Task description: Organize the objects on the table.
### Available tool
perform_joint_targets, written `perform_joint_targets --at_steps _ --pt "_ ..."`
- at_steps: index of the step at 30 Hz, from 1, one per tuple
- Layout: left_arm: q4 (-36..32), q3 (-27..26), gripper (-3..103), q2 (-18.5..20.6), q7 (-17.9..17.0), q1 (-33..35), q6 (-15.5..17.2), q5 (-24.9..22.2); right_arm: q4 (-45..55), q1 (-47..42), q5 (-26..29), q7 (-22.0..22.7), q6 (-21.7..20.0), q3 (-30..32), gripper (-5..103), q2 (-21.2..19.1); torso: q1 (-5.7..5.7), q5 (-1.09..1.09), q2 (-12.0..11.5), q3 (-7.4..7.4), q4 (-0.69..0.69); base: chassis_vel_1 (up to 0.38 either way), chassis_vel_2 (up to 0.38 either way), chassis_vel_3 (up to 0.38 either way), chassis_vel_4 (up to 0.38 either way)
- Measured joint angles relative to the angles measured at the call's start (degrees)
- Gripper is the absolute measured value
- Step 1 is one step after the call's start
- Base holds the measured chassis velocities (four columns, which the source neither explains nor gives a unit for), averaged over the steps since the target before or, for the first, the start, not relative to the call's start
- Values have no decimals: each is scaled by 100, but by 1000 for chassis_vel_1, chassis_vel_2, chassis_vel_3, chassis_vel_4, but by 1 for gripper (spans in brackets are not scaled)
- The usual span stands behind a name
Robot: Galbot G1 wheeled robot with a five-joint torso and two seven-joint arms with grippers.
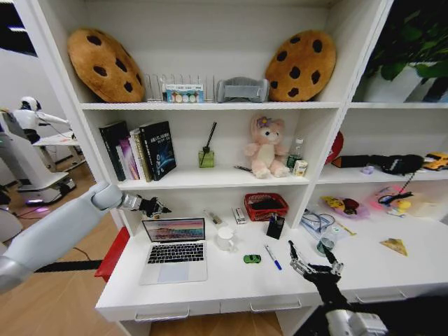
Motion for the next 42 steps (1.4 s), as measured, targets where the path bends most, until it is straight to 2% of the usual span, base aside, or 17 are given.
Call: perform_joint_targets --at_steps 5,16,17,18,23,25,29,31,32,35,36,37,38,39,40,42 --pt "4 242 0 -64 180 -276 -47 -127 -42 -8 6 24 42 22 100 10 0 1 0 0 0 0 0 0 0" --pt "-215 357 0 59 555 -137 -118 -361 -74 3 2 16 96 18 100 24 0 0 0 0 0 0 0 0 0" --pt "-495 302 0 212 799 76 -142 -365 -76 8 14 16 98 17 100 58 0 0 0 -1 -1 0 0 0 0" --pt "-747 291 0 367 883 217 -76 -411 -76 -11 25 16 99 17 100 100 0 0 0 0 0 0 0 0 0" --pt "-1229 178 0 675 958 532 83 -439 -102 -68 5 12 138 -11 100 152 -1 1 0 -1 0 0 0 0 0" --pt "-1666 -45 0 929 961 994 213 -437 -127 -83 -19 2 155 -47 100 178 -1 0 1 -1 0 0 0 0 0" --pt "-1896 -314 0 1041 953 1435 264 -364 -133 -71 -26 0 155 -63 100 179 -1 0 1 -1 0 0 0 0 0" --pt "-2129 -801 0 1131 949 2188 287 -193 -133 -62 -27 0 153 -67 100 173 -1 -1 1 -1 -1 0 0 0 0" --pt "-2129 -801 0 1131 949 2188 287 -193 -133 -62 -27 0 153 -67 100 173 -1 -1 1 -1 -1 0 0 0 0" --pt "-2300 -1722 0 1250 842 3362 286 -44 -126 -64 -27 0 141 -66 100 156 -1 -2 1 -1 0 0 0 0 0" --pt "-2300 -1722 0 1250 842 3362 286 -44 -126 -64 -27 0 141 -66 100 156 -1 -2 1 -1 0 0 0 0 0" --pt "-2341 -2259 0 1303 690 3964 274 -5 -123 -57 -27 2 120 -69 100 146 -1 0 1 -1 0 0 0 0 0" --pt "-2356 -2519 0 1345 530 4298 269 -17 -116 -49 -26 5 104 -73 100 143 -1 0 1 -1 0 0 0 0 0" --pt "-2366 -2802 0 1429 171 4688 273 -89 -106 -42 -20 6 70 -82 100 139 -1 -3 1 -1 2 0 0 0 0" --pt "-2366 -2802 0 1429 171 4688 273 -89 -106 -42 -20 6 70 -82 100 139 -1 -3 1 -1 2 0 0 0 0" --pt "-2348 -3112 0 1545 -558 5148 297 -313 -97 -30 -10 10 9 -102 100 129 -2 2 1 -2 2 0 0 0 0"
